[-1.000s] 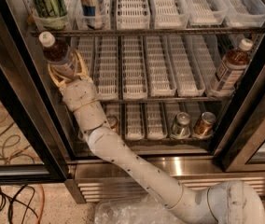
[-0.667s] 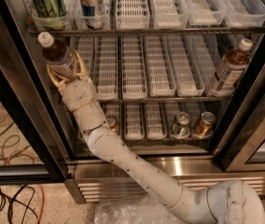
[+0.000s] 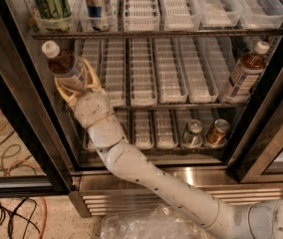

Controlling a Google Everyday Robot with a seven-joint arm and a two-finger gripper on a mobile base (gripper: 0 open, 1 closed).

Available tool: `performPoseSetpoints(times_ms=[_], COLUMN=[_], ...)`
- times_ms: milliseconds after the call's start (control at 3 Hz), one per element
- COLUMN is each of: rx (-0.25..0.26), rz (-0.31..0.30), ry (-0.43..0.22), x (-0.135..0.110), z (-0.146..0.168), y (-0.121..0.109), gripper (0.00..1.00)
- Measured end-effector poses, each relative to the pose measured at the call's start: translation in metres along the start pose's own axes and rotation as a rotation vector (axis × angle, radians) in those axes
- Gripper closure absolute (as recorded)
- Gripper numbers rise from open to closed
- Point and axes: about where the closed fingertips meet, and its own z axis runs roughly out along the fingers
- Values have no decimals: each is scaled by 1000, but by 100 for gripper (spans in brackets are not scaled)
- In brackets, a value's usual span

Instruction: Pick blue plastic bottle from middle shelf of fridge

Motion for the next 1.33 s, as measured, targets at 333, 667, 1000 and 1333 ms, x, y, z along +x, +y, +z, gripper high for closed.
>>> performPoseSetpoints(times_ms=[333,667,1000,1333], rx=[-13,-87,-150,-195], rz=[-18,0,24,47], ry=[15,39,72,103], x=[-18,-31,-39,-46], z=[-26,-51,-74,-96], y=[-1,6,11,13], gripper=[100,100,100,100])
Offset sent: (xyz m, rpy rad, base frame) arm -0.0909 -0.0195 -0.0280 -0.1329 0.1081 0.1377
